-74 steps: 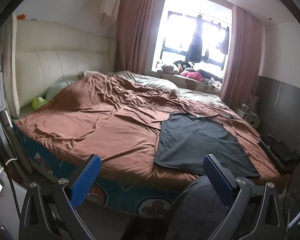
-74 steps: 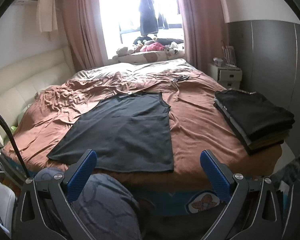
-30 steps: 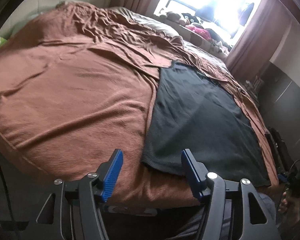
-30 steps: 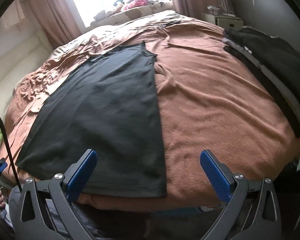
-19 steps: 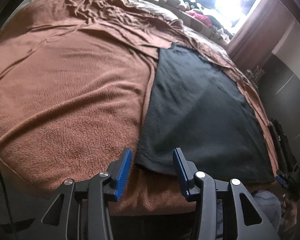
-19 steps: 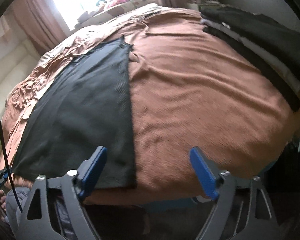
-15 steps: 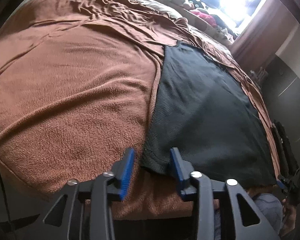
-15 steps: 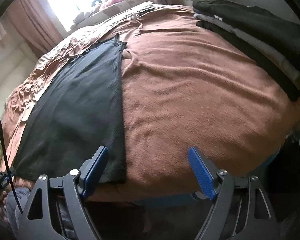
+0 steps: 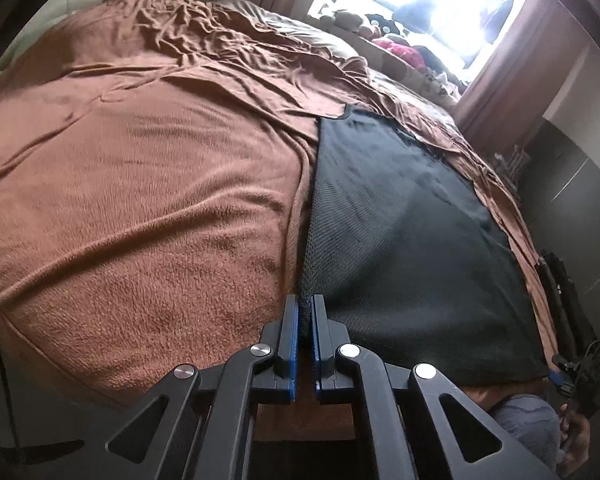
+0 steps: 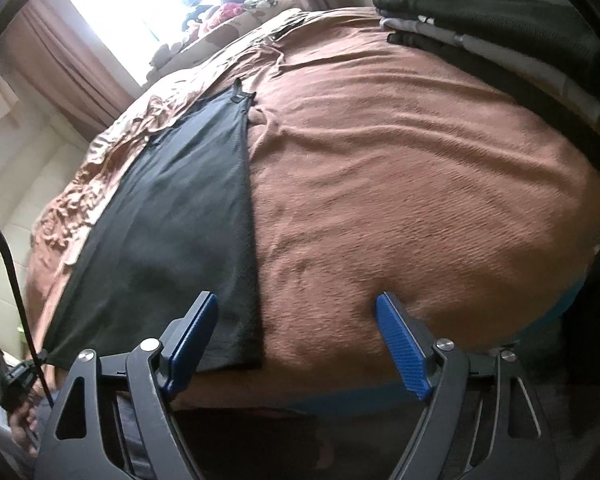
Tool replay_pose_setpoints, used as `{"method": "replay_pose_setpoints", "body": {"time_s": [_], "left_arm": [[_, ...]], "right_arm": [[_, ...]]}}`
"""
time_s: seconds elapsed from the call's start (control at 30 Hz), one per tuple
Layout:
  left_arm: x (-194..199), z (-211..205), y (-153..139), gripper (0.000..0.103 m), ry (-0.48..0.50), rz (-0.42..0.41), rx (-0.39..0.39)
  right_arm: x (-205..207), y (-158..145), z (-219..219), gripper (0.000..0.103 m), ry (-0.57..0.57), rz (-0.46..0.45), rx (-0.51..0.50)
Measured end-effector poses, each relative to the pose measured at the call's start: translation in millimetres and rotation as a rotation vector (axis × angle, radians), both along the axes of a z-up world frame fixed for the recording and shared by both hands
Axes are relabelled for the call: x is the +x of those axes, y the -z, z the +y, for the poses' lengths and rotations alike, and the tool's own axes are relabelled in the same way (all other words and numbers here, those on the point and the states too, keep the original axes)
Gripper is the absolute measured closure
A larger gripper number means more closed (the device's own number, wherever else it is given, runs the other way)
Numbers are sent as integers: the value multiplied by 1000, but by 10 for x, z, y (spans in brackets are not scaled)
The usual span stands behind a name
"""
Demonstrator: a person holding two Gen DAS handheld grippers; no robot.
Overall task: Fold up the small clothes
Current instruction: 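Close the left gripper on the shirt hem while the right gripper closes on the hem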
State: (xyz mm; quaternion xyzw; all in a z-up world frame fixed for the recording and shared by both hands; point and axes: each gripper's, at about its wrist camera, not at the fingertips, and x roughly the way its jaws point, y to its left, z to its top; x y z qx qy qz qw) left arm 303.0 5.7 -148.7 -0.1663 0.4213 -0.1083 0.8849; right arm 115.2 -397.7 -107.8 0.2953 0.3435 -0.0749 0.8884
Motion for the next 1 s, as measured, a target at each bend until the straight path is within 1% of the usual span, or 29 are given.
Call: {"method": "replay_pose_setpoints", "body": {"time_s": [0.07, 0.23, 0.33, 0.37, 0.47, 0.5, 0.53, 0.57, 0.6, 0.63, 0.67, 0.7, 0.77, 0.83, 0.93, 1.0], "left_arm": [[12, -10, -9, 98, 2, -3, 0], [14, -5, -11, 98, 2, -1, -4], [10, 2, -22, 98, 0, -7, -14], [6, 4, -24, 98, 1, -9, -19], [-11, 4, -16, 98, 6, -14, -23], [-14, 4, -14, 98, 6, -13, -25], [-15, 8, -11, 98, 6, -11, -28], [-11, 5, -14, 98, 7, -10, -31], [-10, 4, -19, 98, 7, -9, -33], [-13, 2, -25, 98, 8, -10, -32], [-8, -2, -37, 98, 10, -11, -29], [-7, -5, -45, 98, 11, -10, -29], [-14, -8, -89, 98, 13, -12, -36], [-31, -8, -145, 98, 12, -18, -43], [-98, -50, -273, 98, 29, -47, -36], [-146, -33, -341, 98, 27, -58, -56]], "right_arm": [[18, 26, 11, 24, -17, -17, 31], [73, 127, -64, 24, -30, -53, 161], [78, 198, -83, 26, -31, -58, 194], [88, 212, -78, 26, -28, -63, 205], [83, 302, -112, 32, -25, -78, 284], [84, 347, -137, 36, -28, -81, 324], [91, 375, -155, 39, -25, -79, 343], [100, 407, -190, 44, -19, -76, 357], [116, 434, -236, 51, -15, -73, 366], [128, 460, -277, 55, -16, -75, 379], [142, 490, -320, 68, -16, -81, 401], [161, 569, -406, 83, -8, -74, 443], [146, 641, -498, 95, 7, -66, 499], [89, 617, -553, 98, -8, -99, 518], [21, 553, -573, 100, -32, -122, 492], [-26, 501, -611, 101, -36, -142, 486]]}}
